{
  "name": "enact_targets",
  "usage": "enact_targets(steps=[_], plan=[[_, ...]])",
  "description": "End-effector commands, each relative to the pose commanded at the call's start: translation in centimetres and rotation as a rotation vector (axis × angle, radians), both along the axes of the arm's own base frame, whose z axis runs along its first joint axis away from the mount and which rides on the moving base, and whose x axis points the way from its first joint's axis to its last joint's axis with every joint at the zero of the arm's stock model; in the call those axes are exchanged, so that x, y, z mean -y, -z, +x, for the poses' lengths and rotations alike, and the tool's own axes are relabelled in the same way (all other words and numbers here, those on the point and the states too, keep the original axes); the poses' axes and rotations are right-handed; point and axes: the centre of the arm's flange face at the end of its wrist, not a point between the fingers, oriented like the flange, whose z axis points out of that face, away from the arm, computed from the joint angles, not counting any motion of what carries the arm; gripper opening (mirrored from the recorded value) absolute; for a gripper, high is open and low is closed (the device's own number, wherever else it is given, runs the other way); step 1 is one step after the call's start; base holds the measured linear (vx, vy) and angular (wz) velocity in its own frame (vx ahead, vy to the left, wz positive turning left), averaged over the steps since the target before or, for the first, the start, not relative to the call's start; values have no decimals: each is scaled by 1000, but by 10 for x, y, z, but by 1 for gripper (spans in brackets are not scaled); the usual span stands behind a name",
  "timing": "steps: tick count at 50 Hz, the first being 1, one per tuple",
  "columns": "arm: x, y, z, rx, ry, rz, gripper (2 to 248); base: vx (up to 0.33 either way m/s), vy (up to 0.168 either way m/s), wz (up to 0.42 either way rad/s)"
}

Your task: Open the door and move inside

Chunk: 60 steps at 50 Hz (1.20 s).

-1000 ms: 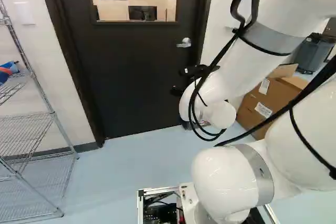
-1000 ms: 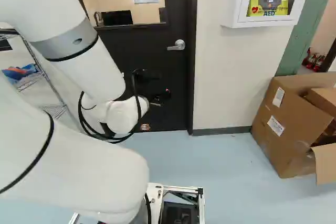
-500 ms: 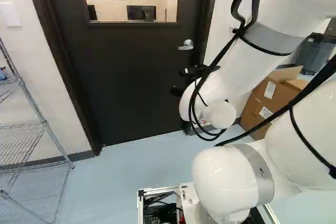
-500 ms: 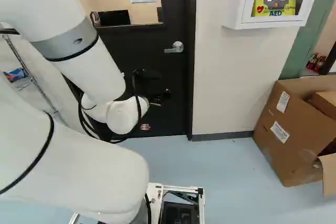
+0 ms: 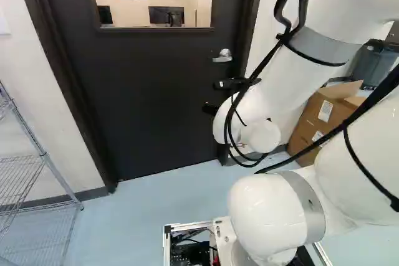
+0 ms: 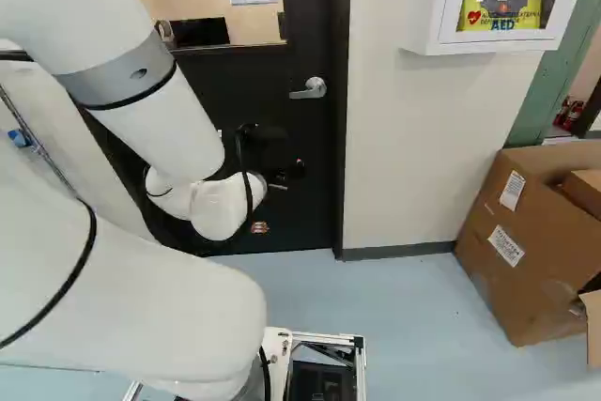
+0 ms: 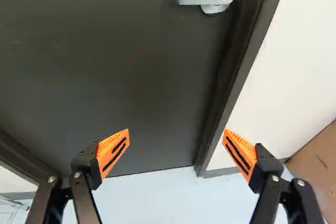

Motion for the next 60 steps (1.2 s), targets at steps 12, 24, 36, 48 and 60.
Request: enact_targets(steps=[12, 24, 36, 48, 60], plan=[[0, 0, 0, 0, 0, 0, 247, 90, -1, -17], [0, 0, 1, -1, 0, 0, 247, 32, 0, -7], [0, -1, 3, -1, 0, 0, 247, 0, 0, 0], [0, -9, 10, 24, 0, 0, 247, 0, 0, 0], [0, -22, 23, 53, 0, 0, 247, 0, 0, 0]])
